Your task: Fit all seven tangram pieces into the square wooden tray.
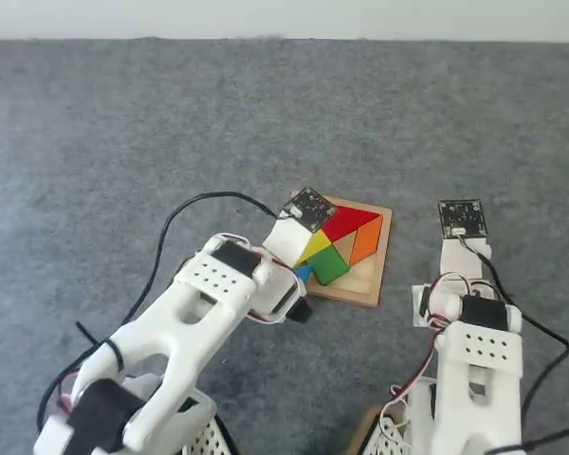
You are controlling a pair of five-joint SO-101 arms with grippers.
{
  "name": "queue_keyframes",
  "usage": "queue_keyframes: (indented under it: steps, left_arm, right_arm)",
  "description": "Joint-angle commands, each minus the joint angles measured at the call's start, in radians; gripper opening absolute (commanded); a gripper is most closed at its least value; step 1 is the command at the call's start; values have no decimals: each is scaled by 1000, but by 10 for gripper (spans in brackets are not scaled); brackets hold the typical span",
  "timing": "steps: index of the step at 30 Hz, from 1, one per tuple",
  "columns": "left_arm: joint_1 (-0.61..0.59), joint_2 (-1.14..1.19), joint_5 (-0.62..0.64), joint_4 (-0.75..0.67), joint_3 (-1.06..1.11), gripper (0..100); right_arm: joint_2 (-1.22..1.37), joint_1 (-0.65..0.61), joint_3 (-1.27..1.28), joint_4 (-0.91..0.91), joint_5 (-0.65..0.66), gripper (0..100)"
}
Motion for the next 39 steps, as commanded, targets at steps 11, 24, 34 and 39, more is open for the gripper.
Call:
queue_keyframes:
  steps: [11,24,34,39]
  left_arm:
    - [-89,15,-40,-11,-87,288]
    - [0,32,-44,14,-105,287]
    - [-43,180,-49,-14,-159,287]
    - [-97,242,-71,-18,-196,287]
  right_arm:
    - [41,15,-11,-13,12,95]
    - [44,15,-11,-13,12,95]
    - [44,15,-11,-13,12,95]
    - [44,15,-11,-13,12,95]
